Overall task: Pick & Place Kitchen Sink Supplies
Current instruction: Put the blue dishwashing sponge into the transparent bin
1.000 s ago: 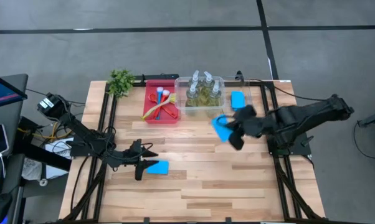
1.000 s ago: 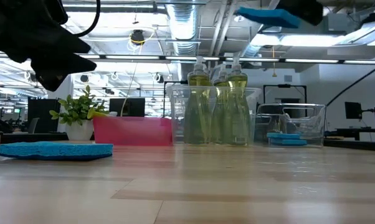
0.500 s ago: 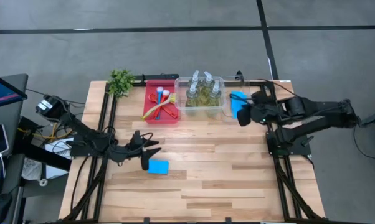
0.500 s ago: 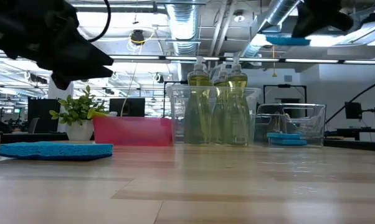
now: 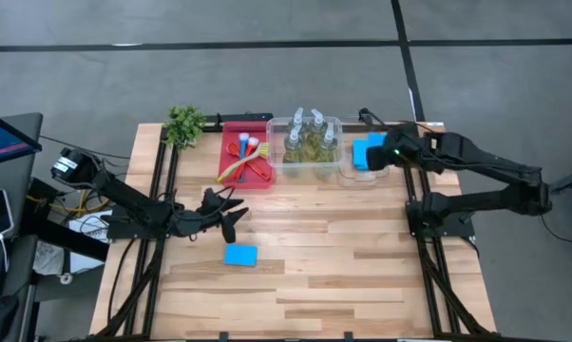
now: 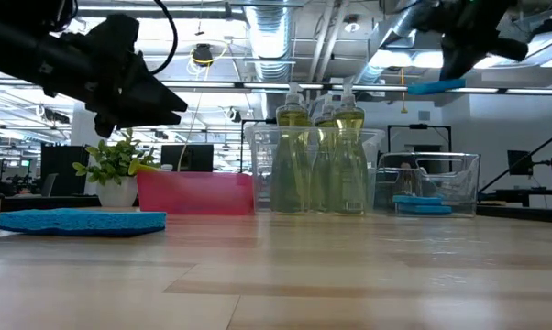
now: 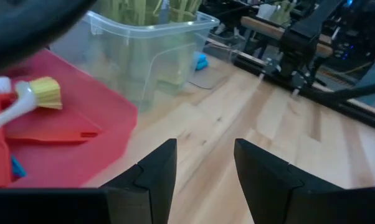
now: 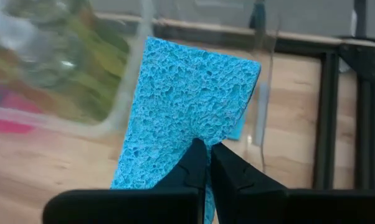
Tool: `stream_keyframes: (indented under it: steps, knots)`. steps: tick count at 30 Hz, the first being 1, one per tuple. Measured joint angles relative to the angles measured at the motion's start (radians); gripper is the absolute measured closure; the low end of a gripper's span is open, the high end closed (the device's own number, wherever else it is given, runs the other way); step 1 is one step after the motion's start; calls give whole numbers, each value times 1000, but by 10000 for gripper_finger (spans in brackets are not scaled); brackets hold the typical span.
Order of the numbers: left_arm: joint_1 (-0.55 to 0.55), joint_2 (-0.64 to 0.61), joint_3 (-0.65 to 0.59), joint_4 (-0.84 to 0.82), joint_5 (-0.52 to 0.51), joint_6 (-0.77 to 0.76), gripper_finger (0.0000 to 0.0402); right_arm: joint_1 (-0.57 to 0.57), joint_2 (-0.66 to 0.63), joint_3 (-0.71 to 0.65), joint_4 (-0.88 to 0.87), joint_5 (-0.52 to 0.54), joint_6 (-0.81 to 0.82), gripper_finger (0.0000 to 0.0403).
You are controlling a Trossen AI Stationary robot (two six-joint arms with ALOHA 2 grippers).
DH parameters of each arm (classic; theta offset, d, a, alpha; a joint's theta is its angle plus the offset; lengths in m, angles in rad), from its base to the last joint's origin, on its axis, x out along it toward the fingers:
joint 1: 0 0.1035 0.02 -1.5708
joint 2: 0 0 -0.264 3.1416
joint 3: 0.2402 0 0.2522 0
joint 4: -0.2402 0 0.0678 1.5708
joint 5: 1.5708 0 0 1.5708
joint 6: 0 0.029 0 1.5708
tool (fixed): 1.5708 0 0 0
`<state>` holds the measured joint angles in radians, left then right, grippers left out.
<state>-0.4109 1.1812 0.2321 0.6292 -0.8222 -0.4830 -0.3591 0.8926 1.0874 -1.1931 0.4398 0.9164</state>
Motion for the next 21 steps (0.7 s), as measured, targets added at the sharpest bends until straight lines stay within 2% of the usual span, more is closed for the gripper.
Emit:
stream_keyframes:
  steps: [9, 13, 21]
  knots:
    - [15, 0, 0, 0, 5, 117, 239, -271, 144, 0, 93, -234, -215, 402]
    - [15, -6, 0, 0, -65, 120, 239, -370, 208, 0, 166, -322, -326, 402]
    - [18, -60, 0, 0, -219, 166, 239, -527, 339, 0, 185, -406, -475, 402]
